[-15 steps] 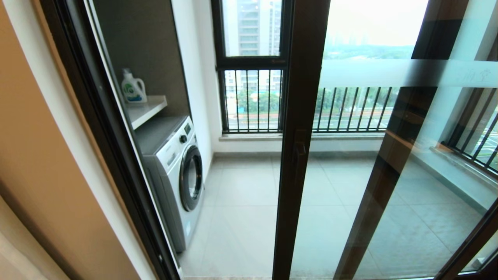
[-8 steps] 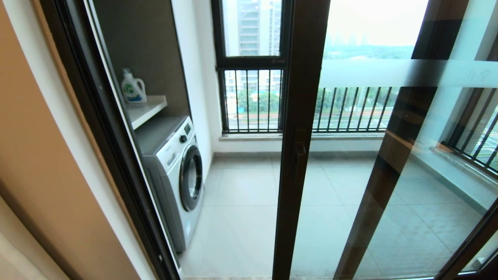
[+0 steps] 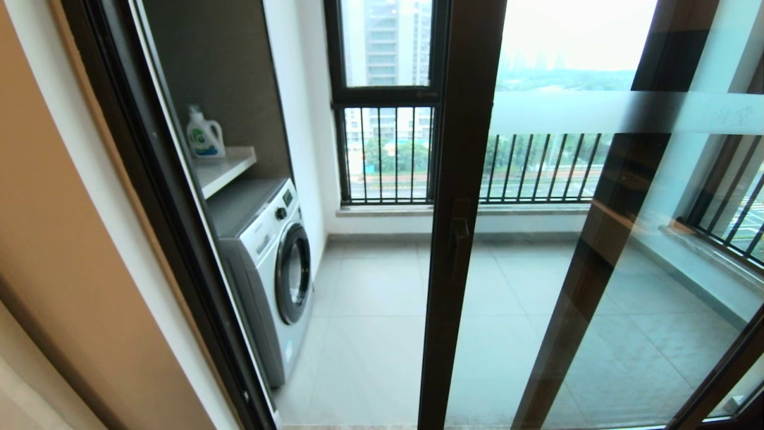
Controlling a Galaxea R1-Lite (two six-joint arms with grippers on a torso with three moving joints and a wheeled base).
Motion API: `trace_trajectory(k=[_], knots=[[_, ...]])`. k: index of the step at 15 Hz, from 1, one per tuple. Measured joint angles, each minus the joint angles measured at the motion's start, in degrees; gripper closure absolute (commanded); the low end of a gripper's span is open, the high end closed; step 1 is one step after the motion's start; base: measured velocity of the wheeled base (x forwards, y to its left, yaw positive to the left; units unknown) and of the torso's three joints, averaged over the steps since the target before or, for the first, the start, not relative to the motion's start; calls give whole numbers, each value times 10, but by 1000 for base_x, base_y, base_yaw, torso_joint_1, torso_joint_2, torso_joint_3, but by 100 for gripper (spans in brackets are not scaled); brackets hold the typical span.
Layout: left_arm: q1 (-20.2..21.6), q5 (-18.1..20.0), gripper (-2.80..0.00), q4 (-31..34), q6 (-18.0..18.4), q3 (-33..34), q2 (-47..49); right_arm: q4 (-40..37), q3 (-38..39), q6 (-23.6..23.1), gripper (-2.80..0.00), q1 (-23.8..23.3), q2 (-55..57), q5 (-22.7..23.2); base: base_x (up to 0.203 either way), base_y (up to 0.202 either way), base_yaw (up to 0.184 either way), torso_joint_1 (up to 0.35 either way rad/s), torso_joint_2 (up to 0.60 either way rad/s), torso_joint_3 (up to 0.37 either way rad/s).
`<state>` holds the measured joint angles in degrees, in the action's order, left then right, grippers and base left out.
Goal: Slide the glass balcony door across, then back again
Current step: Open the slid door
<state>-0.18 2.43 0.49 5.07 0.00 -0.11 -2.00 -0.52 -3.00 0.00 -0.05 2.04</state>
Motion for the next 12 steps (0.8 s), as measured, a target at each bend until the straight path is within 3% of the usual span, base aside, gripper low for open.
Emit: trace_trajectory(k=[4,7,9,12], knots=[[0,0,0,0,0,0,0,-5,-6,4,0,0,1,-11,0,0,0,0,0,0],[0,0,0,0,0,0,0,-6,-84,72,0,7,55,-17,0,0,0,0,0,0],[0,0,0,0,0,0,0,1,-172,119,0,41,142,-14,0,0,0,0,0,0],[0,0,0,0,0,0,0,42,-273,132,0,120,313,-6,0,0,0,0,0,0]])
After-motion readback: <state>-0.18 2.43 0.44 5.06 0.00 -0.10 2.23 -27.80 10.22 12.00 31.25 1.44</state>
